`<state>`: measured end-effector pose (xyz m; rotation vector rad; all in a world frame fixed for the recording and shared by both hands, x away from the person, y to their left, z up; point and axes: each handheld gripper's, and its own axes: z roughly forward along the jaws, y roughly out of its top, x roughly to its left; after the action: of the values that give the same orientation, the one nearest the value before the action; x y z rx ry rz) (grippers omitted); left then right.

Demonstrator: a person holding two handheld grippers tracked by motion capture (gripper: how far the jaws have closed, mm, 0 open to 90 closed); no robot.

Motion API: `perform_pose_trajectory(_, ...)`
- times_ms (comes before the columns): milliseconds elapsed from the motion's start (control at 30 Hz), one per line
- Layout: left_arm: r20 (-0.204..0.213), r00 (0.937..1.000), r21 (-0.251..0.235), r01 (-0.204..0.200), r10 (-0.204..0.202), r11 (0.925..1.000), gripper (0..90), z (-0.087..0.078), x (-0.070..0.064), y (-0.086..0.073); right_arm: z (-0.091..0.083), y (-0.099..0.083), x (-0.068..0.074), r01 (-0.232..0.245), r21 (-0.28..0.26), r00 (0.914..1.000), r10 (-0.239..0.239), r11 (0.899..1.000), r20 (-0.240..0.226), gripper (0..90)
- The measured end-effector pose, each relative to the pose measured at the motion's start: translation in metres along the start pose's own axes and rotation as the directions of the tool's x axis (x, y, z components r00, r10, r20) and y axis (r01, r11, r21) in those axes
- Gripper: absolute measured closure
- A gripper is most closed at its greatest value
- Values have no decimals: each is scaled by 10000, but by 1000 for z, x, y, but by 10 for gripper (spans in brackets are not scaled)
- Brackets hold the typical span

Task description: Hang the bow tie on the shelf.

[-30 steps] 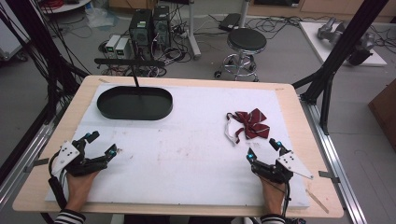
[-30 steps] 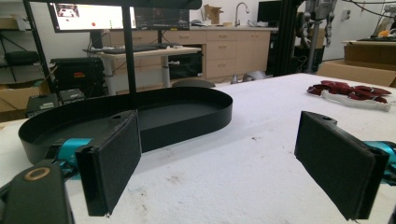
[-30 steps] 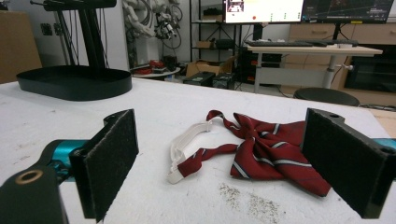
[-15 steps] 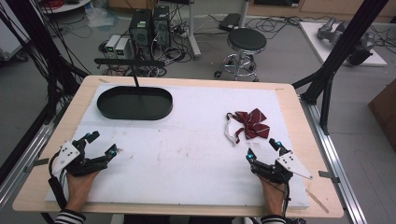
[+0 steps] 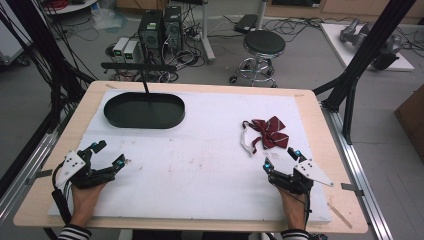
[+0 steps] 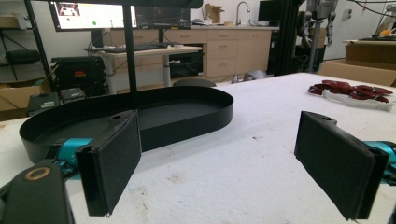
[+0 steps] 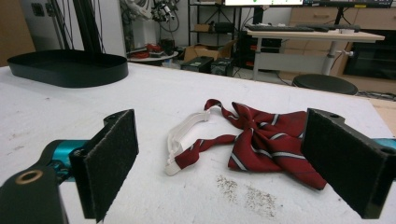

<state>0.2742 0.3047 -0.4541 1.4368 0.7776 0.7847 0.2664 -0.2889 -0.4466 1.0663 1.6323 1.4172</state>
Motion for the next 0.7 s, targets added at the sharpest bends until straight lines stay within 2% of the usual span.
perform_pose_trajectory(100,-7,10000,25,-16,16,10000,150,0,0,0,-1,3,-1,-72,13,10000,72,10000,-25,104)
perform_pose_trajectory(233,-63,10000,52,21,-20,10000,150,1,0,0,-4,17,-3,127,-59,9999,-128,9999,-90,104)
perform_pose_trajectory(333,-80,10000,46,19,-19,10000,150,1,0,0,-3,26,-3,195,93,9998,-194,9998,-106,104)
perform_pose_trajectory(433,-80,10000,48,11,-11,10000,150,1,0,0,1,36,-3,184,484,9998,-181,9987,-52,103)
perform_pose_trajectory(500,-100,9999,12,9,-9,10000,150,1,-1,0,5,44,-3,140,851,9993,-111,9963,-345,104)
perform_pose_trajectory(700,-116,9999,30,-42,43,10000,150,0,-1,0,18,66,-4,289,1541,9970,-175,9876,-753,104)
